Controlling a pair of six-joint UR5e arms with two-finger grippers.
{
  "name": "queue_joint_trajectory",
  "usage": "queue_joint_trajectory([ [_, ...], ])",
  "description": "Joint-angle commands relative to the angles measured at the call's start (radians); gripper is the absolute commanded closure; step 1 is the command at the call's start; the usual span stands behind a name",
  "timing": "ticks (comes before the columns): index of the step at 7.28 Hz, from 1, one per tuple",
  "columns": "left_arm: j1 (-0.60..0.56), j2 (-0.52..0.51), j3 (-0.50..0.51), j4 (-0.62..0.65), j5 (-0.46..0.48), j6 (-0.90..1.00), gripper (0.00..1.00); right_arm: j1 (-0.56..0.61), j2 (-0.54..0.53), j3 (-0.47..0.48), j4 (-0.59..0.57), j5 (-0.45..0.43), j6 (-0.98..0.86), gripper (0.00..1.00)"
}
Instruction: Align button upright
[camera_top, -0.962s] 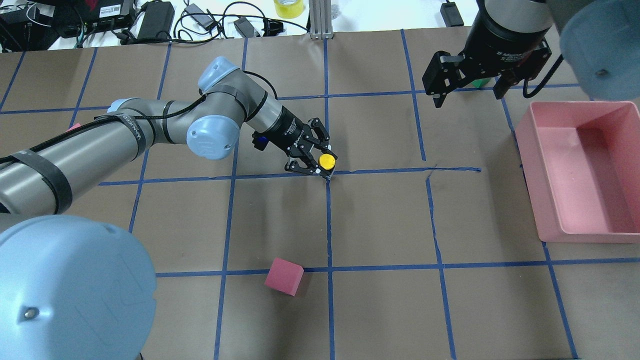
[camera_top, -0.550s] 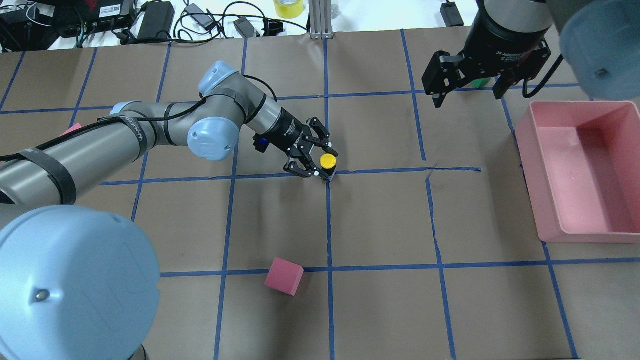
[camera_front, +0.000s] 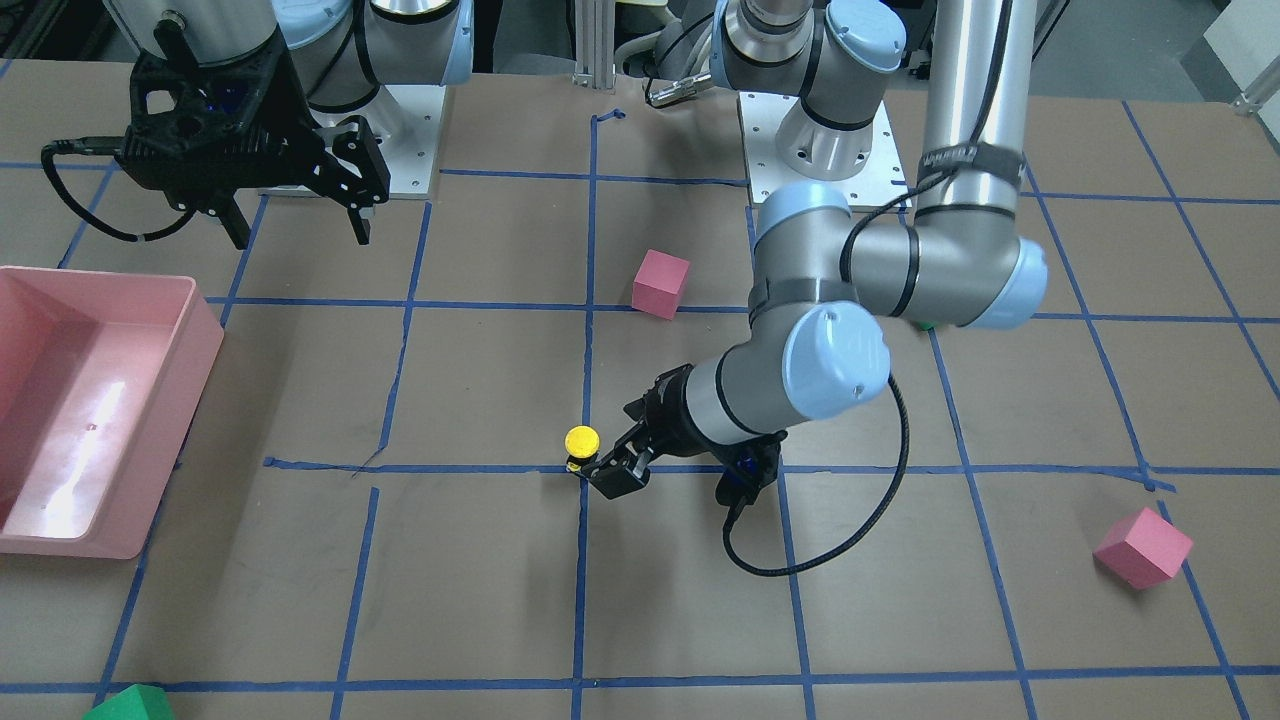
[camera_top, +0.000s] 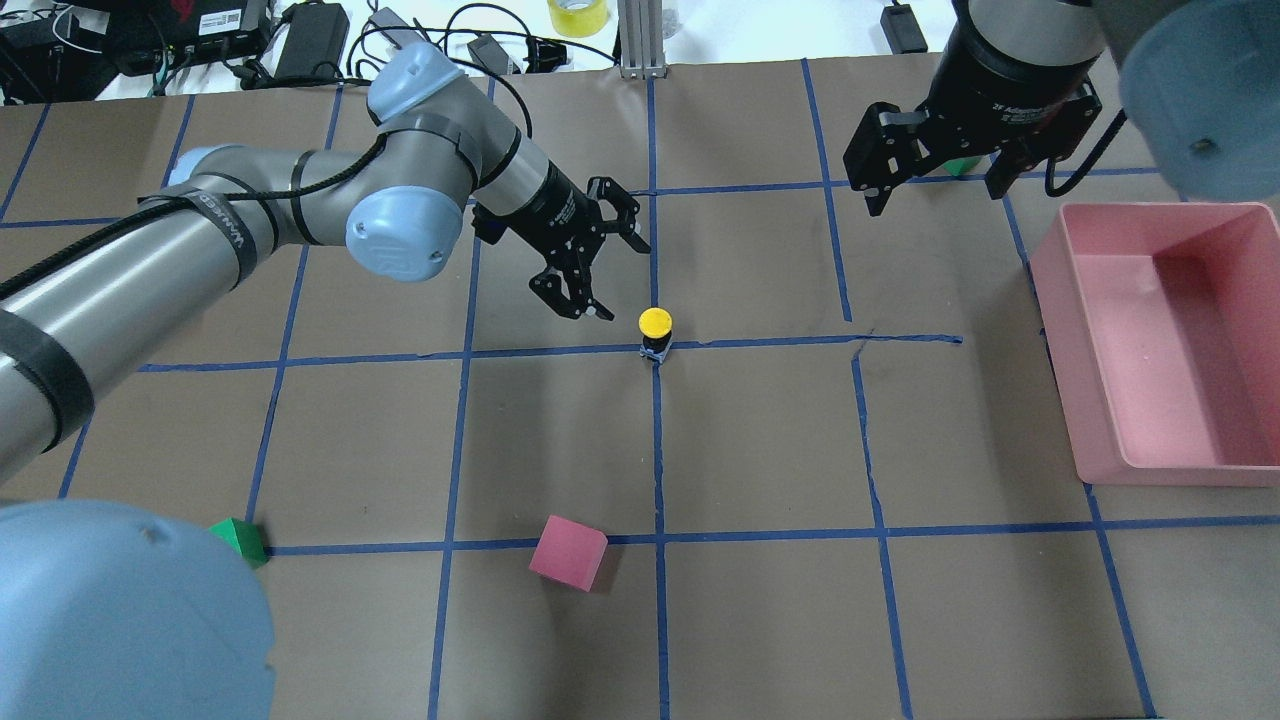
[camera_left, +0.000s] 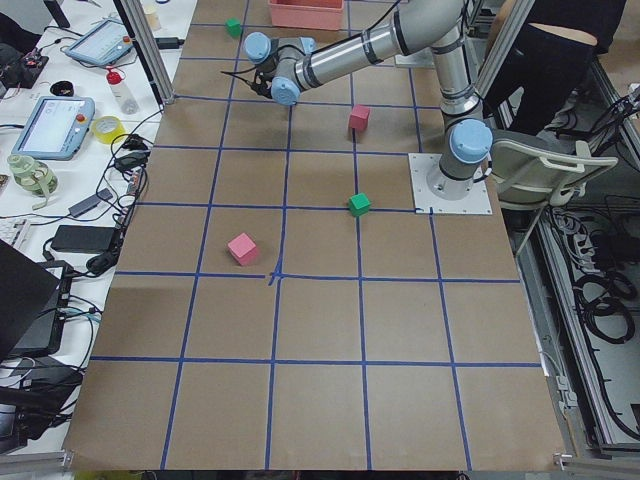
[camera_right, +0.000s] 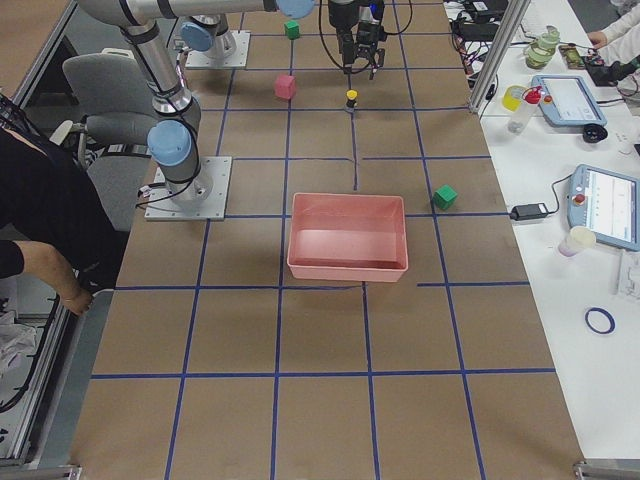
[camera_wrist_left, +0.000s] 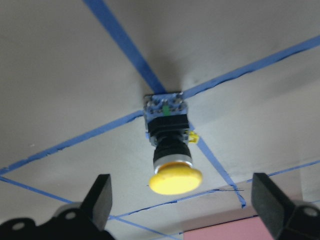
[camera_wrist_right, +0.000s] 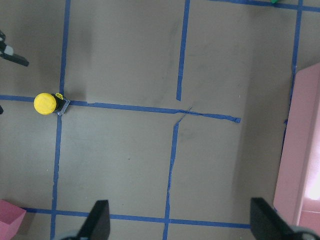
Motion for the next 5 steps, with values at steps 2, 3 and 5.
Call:
queue_joint_trajectory([
  [2, -0.007, 0.218, 0.058, -0.217, 0.215, 0.354, 0.07, 0.0, 0.0, 0.0, 0.0, 0.001, 0.0, 0.0],
  [3, -0.005, 0.275, 0.054, -0.286, 0.362, 0.642, 0.01, 0.0, 0.0, 0.0, 0.0, 0.0, 0.0, 0.0],
  [5, 0.012, 0.358, 0.052, -0.32, 0.507, 1.028, 0.0, 0.0, 0.0, 0.0, 0.0, 0.0, 0.0, 0.0],
])
